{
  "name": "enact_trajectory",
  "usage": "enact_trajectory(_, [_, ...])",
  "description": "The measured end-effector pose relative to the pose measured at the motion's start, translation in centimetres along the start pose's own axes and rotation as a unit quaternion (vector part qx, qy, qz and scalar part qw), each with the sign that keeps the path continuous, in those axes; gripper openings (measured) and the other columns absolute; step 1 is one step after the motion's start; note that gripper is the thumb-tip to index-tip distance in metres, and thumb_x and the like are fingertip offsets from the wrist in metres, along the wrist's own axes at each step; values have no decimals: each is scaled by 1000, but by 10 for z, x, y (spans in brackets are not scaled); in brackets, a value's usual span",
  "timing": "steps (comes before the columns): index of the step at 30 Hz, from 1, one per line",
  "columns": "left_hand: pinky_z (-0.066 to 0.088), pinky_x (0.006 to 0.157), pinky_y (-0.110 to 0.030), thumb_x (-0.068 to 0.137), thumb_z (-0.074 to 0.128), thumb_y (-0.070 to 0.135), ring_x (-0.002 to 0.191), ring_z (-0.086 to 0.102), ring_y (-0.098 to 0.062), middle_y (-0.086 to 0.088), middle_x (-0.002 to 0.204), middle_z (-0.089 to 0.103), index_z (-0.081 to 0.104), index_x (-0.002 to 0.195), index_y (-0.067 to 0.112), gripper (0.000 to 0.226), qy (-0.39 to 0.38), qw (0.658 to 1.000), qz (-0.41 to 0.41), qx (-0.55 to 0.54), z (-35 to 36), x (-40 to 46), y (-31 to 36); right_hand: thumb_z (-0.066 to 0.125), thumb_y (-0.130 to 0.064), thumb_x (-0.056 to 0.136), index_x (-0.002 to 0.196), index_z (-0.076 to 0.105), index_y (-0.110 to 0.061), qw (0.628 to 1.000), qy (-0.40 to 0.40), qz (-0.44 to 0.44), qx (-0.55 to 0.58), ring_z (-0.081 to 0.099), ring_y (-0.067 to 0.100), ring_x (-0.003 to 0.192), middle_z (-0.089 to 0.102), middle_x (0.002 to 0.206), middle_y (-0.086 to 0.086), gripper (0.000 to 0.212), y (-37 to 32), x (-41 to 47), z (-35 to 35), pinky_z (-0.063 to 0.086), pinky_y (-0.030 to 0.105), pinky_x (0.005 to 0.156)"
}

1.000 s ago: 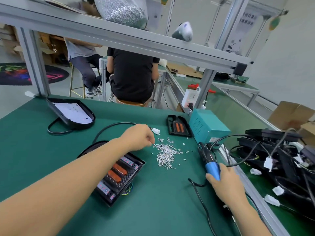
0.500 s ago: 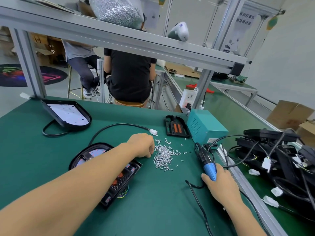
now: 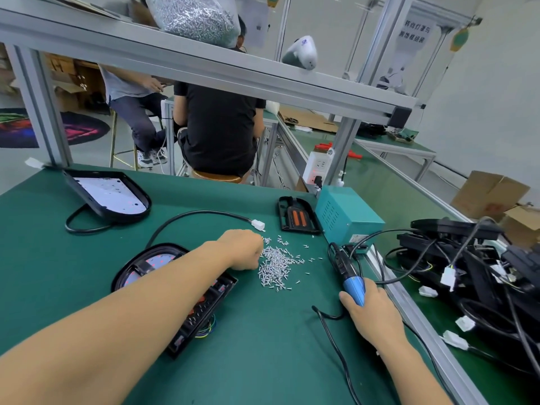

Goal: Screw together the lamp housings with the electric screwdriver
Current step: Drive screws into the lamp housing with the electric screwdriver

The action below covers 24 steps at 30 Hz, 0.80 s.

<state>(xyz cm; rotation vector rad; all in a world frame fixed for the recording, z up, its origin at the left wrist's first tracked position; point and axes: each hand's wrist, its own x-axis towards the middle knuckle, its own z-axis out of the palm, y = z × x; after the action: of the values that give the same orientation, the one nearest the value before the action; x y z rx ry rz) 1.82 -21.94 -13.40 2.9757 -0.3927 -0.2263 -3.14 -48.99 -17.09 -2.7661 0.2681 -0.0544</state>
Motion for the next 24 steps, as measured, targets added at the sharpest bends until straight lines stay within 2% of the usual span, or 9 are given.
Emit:
enact_trajectory(4, [45, 62, -21, 80, 59, 10, 66, 53, -12, 4, 69, 62, 67, 75, 9, 9, 108, 972, -1, -207, -13, -11, -1, 54, -52, 93, 137, 39, -17, 1000, -14, 0, -14, 50, 22, 93, 54, 116, 4, 59, 1, 2, -2, 40, 32, 71])
enact_trajectory(6, [42, 54, -14, 75, 63, 7, 56, 53, -6, 5, 62, 62, 65, 67, 14, 11, 151, 939, -14, -308, -19, -21, -2, 57, -51, 91, 138, 39, -17, 999, -30, 1, -17, 53, 22, 93, 56, 113, 4, 60, 1, 4, -6, 41, 31, 68])
enact_trajectory(9, [48, 56, -21, 73, 63, -1, 51, 54, -10, -3, 58, 64, 65, 66, 9, 13, 175, 885, -20, -431, -19, -40, -10, 67, -38, 87, 134, 43, -18, 998, -63, 0, 32, 56, 23, 88, 58, 104, 3, 57, -3, 5, -12, 40, 30, 62])
enact_trajectory(14, [51, 57, -18, 77, 70, -4, 56, 59, -12, -4, 60, 67, 70, 75, 8, 13, 199, 814, -33, -545, -10, -70, -25, 74, -10, 74, 92, 56, -14, 967, -82, -19, 239, 48, 18, 55, 53, 73, 4, 26, -22, 0, -33, 39, 24, 48])
enact_trajectory(16, [52, 58, -17, 77, 71, -5, 57, 61, -11, -7, 63, 68, 72, 77, 8, 14, 212, 780, -36, -587, -9, -82, -27, 74, -1, 71, 82, 55, -11, 936, -94, -2, 339, 44, 18, 52, 50, 66, 4, 24, -33, 0, -50, 37, 24, 48])
enact_trajectory(18, [53, 59, -17, 76, 71, -7, 59, 63, -11, -9, 66, 70, 73, 78, 7, 15, 221, 737, -44, -638, -10, -94, -28, 69, 8, 67, 92, 61, -10, 887, -109, 13, 449, 47, 18, 58, 53, 69, 4, 32, -47, -3, -68, 39, 26, 54])
enact_trajectory(20, [53, 59, -17, 75, 70, -8, 61, 65, -12, -10, 72, 72, 74, 79, 7, 16, 221, 693, -48, -685, -10, -107, -28, 64, 6, 57, 103, 62, -11, 810, -136, -3, 571, 48, 16, 60, 53, 69, 3, 49, -60, -7, -84, 43, 27, 56])
enact_trajectory(22, [54, 60, -19, 75, 69, -6, 62, 66, -13, -13, 76, 73, 75, 80, 6, 15, 222, 651, -48, -725, -9, -120, -27, 61, 1, 59, 105, 60, -15, 718, -153, -33, 678, 50, 14, 55, 51, 65, 2, 49, -75, -13, -97, 49, 25, 54])
enact_trajectory(24, [54, 59, -20, 74, 69, -2, 62, 66, -15, -14, 77, 72, 76, 78, 6, 12, 222, 621, -48, -750, -8, -130, -25, 60, -3, 65, 105, 58, -19, 656, -150, -60, 737, 50, 12, 51, 50, 62, 1, 43, -91, -23, -105, 50, 22, 52])
